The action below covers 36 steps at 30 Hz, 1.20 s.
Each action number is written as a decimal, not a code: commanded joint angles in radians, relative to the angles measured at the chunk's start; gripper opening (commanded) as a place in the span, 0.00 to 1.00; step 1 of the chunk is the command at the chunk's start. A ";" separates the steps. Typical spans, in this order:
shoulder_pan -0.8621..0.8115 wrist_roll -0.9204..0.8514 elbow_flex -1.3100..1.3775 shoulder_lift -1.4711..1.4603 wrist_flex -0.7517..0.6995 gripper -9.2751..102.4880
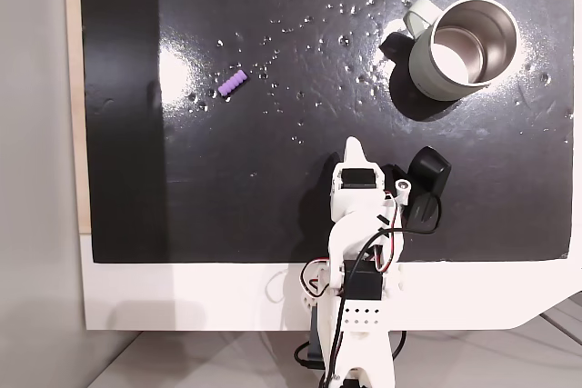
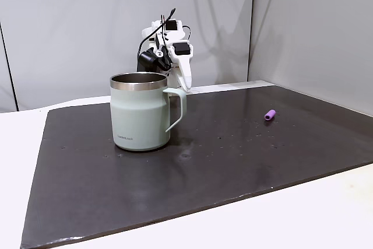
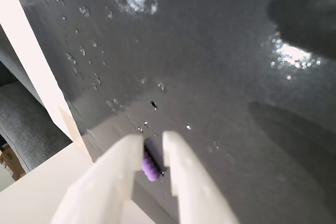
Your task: Grasp a pengrip and put it in the cup.
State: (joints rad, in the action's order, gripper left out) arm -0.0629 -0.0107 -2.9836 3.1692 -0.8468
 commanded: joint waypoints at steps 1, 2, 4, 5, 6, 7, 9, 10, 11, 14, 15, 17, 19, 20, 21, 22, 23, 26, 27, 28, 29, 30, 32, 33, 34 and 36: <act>-0.003 0.002 0.008 0.009 0.020 0.08; 0.002 -0.005 0.008 0.009 0.020 0.08; 0.025 -0.037 0.012 0.009 0.014 0.08; 0.035 -0.051 0.029 0.011 -0.006 0.08; 0.043 -0.063 0.057 0.011 -0.028 0.08; 0.046 -0.078 0.091 0.011 -0.046 0.08; 0.058 -0.115 0.163 -0.005 -0.064 0.08; 0.067 -0.135 0.207 -0.031 -0.072 0.08; 0.078 -0.152 0.258 -0.067 -0.080 0.08; 0.117 -0.190 0.448 -0.227 -0.126 0.08; 0.126 -0.190 0.523 -0.290 -0.147 0.08; 0.153 -0.196 0.675 -0.423 -0.195 0.08; 0.187 -0.198 0.828 -0.568 -0.258 0.08; 0.206 -0.199 0.905 -0.643 -0.293 0.08; 0.221 -0.199 0.985 -0.716 -0.328 0.09; 0.230 -0.196 1.058 -0.787 -0.359 0.09; 0.241 -0.196 1.131 -0.856 -0.391 0.09; 0.265 -0.192 1.339 -1.057 -0.494 0.11; 0.272 -0.192 1.399 -1.117 -0.526 0.12; 0.279 -0.189 1.457 -1.170 -0.552 0.13; 0.287 -0.186 1.513 -1.220 -0.580 0.14; 0.295 -0.183 1.565 -1.264 -0.604 0.16; 0.316 -0.183 1.658 -1.350 -0.657 0.21; 0.327 -0.183 1.706 -1.396 -0.684 0.23; 0.337 -0.179 1.752 -1.442 -0.710 0.25; 0.356 -0.160 1.836 -1.528 -0.759 0.28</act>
State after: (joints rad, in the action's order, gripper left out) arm 0.2715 -0.1979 -1.2993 1.7227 -1.5524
